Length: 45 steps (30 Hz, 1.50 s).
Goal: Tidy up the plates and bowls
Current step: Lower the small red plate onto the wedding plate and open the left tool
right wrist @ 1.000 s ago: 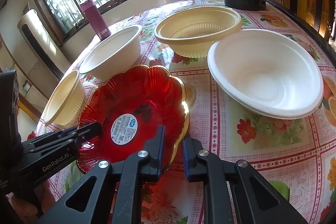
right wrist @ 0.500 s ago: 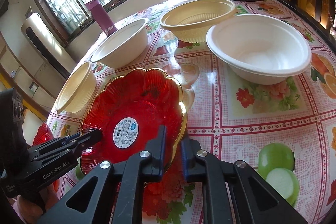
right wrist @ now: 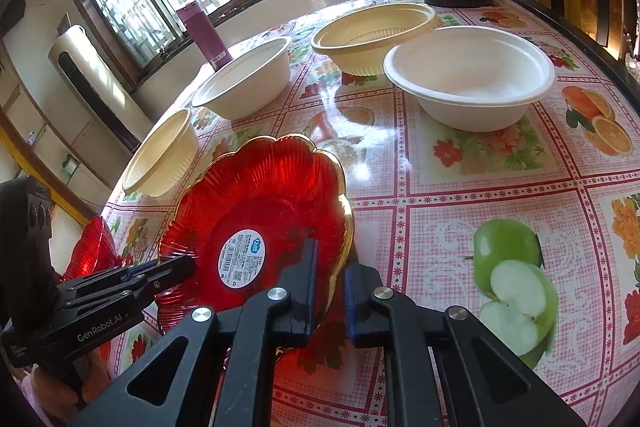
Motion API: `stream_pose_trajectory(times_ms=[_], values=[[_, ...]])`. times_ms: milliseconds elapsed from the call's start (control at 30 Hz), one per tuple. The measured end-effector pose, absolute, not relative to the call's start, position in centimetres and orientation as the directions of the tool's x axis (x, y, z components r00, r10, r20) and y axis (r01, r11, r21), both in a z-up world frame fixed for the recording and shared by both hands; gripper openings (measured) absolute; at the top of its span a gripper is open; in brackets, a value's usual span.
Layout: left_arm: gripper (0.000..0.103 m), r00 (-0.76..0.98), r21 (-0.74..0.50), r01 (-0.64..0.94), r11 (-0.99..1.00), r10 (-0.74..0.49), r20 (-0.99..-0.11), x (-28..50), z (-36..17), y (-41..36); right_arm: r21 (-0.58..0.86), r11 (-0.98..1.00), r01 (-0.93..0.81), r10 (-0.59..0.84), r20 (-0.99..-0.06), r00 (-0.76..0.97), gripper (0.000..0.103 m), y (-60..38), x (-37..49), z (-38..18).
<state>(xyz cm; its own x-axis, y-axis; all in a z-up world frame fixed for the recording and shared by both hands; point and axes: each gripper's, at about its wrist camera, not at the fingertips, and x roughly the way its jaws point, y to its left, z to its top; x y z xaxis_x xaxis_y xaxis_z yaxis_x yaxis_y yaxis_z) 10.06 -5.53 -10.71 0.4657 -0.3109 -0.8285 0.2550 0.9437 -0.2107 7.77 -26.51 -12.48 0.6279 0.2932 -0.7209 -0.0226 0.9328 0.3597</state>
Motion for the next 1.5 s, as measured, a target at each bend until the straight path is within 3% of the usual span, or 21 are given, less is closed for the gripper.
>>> stream_pose_trajectory(times_ms=[433, 833, 1167, 1500], values=[[0.016, 0.553, -0.189, 0.24, 0.952, -0.294, -0.78, 6.2, -6.3, -2.9, 0.352, 0.932, -0.092, 0.316, -0.659, 0.682, 0.011, -24.2, 4.8, -8.5], [0.016, 0.654, -0.177, 0.037, 0.984, -0.157, -0.74, 2.1, -3.6, 7.5, 0.333, 0.891, -0.309, 0.454, -0.612, 0.647, 0.011, -12.9, 5.4, -5.1], [0.016, 0.601, -0.159, -0.16, 0.974, -0.032, -0.798, 0.7, -5.9, 16.4, 0.324, 0.84, -0.435, 0.528, -0.672, 0.519, 0.012, -2.5, 6.7, -7.3], [0.018, 0.523, -0.139, -0.228, 0.964, 0.001, -0.852, 1.3, -8.3, 19.2, 0.265, 0.842, -0.469, 0.488, -0.743, 0.457, 0.016, 2.3, 7.1, -9.6]])
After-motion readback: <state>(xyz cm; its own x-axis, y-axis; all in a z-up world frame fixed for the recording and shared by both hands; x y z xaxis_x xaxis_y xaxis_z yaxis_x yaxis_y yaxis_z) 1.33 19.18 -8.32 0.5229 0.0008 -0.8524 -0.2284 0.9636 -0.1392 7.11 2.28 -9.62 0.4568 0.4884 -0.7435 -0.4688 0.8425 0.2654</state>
